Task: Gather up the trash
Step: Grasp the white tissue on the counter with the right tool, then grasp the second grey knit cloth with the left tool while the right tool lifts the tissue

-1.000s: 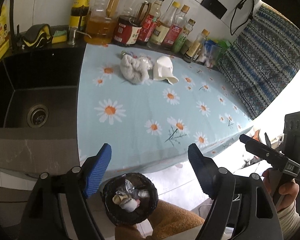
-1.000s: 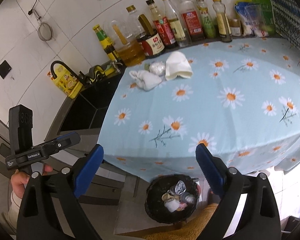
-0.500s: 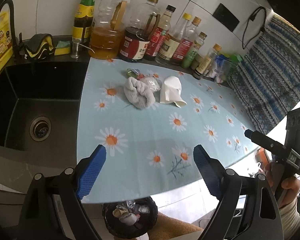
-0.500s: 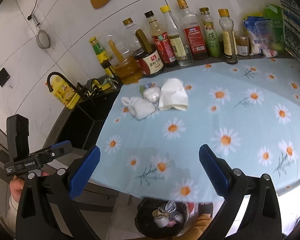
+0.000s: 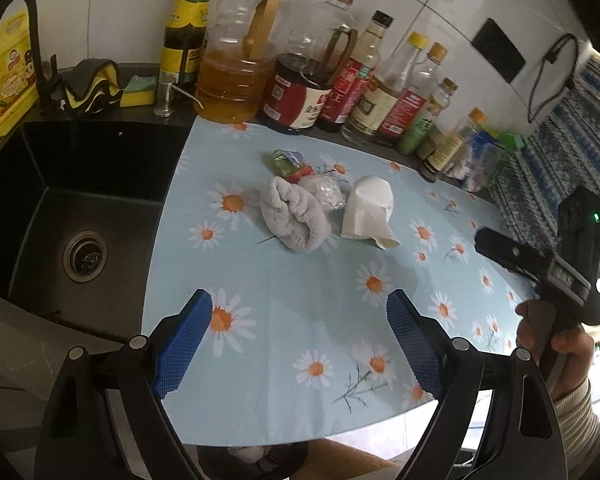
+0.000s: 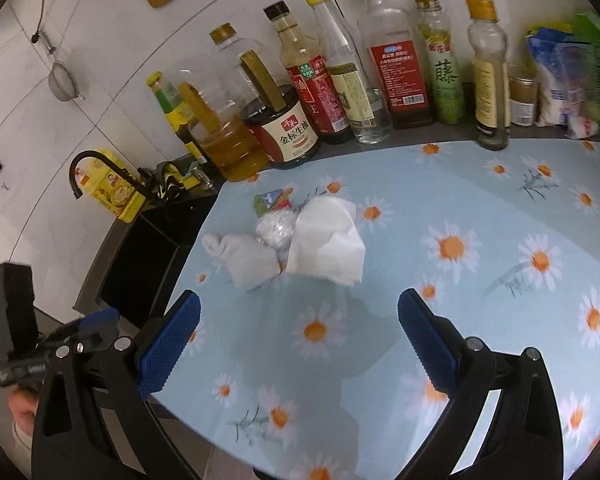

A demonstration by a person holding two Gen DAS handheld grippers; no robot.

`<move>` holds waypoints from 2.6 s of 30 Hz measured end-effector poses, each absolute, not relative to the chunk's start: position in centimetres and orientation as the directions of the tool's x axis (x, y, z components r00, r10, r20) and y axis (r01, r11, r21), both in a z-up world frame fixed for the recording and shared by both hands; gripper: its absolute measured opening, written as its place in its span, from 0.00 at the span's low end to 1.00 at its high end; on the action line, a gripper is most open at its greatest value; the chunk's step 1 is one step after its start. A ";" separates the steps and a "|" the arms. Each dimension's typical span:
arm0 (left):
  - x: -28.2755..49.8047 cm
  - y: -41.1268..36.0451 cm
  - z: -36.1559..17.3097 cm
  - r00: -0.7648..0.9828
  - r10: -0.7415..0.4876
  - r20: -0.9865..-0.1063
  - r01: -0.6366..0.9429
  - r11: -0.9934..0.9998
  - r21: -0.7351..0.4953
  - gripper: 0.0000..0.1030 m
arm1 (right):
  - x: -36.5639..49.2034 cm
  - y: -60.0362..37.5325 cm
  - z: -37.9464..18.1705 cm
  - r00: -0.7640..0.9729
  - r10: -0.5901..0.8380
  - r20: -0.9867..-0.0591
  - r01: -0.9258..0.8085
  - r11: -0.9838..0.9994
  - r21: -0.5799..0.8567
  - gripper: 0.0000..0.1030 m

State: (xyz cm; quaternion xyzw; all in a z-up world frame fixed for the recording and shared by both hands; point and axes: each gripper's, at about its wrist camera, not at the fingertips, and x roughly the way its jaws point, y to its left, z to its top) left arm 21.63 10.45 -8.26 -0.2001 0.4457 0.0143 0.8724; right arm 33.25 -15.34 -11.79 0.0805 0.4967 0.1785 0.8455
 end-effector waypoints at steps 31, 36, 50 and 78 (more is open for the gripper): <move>26.0 9.9 -10.5 0.543 -0.062 -0.837 -0.375 0.875 -0.308 0.84 | 46.2 -12.7 -22.3 0.262 0.357 -0.897 -0.206 0.928 0.309 0.53; 26.8 9.4 -10.7 0.543 -0.069 -0.837 -0.363 0.879 -0.309 0.84 | 45.7 -13.3 -21.7 0.261 0.375 -0.889 -0.231 0.919 0.320 0.48; 28.5 8.1 -11.4 0.529 -0.082 -0.845 -0.340 0.891 -0.300 0.84 | 44.1 -15.3 -20.8 0.268 0.441 -0.857 -0.261 0.889 0.376 0.42; 37.1 7.9 -15.7 0.402 0.027 -0.915 -0.286 0.953 -0.097 0.84 | 39.4 -24.3 -15.8 0.375 0.497 -0.783 -0.242 0.867 0.435 0.41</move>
